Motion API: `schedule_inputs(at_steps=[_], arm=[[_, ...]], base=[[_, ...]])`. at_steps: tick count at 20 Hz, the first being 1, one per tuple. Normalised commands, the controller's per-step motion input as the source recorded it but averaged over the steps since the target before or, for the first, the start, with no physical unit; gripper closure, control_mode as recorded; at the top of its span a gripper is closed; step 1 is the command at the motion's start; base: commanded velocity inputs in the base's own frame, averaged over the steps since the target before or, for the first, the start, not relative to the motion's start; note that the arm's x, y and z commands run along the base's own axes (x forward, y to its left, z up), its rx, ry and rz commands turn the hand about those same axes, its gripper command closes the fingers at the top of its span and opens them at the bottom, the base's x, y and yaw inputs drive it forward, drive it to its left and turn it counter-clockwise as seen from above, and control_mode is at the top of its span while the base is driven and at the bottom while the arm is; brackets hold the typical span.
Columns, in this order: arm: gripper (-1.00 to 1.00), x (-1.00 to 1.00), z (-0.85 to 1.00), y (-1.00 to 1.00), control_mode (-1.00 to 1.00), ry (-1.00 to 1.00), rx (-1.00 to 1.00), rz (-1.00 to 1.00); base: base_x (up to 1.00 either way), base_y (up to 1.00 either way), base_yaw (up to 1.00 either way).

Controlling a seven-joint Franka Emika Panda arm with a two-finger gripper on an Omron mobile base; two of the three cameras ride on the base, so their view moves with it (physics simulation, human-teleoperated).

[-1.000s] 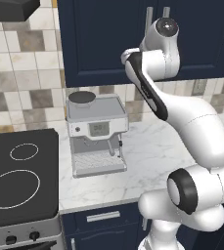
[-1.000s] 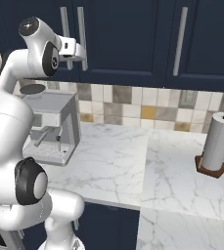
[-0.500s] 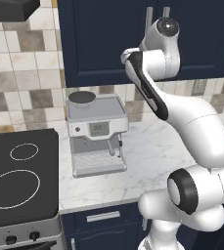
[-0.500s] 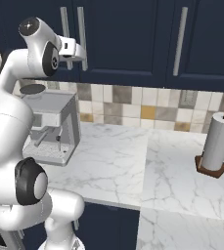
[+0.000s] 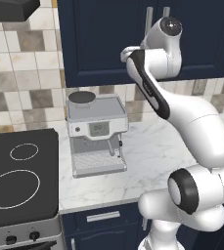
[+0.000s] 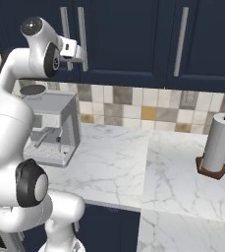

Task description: Open the cabinet, pick the kettle from the cabinet, and place it in the sink.

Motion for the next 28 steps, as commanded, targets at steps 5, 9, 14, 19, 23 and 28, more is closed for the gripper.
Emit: schedule_inputs(at_steps=[5, 9, 14, 19, 23, 28], arm=[[1.00, -0.10, 0.00, 0.17, -1.00, 0.00, 0.11, 0.06], [1.00, -0.27, 0.00, 0.21, -1.00, 0.00, 0.11, 0.13], [1.00, -0.35, 0.00, 0.25, -1.00, 0.00, 0.06, 0.13], [1.00, -0.41, 0.00, 0.28, -1.00, 0.00, 0.01, 0.13], [1.00, -0.41, 0.01, 0.34, -1.00, 0.00, 0.00, 0.07], [1.00, -0.39, 0.04, 0.37, -1.00, 0.00, 0.00, 0.02]], base=[[0.00, 0.00, 0.00], [0.00, 0.00, 0.00], [0.00, 0.00, 0.00], [0.00, 0.00, 0.00], [0.00, 0.00, 0.00], [0.00, 0.00, 0.00]])
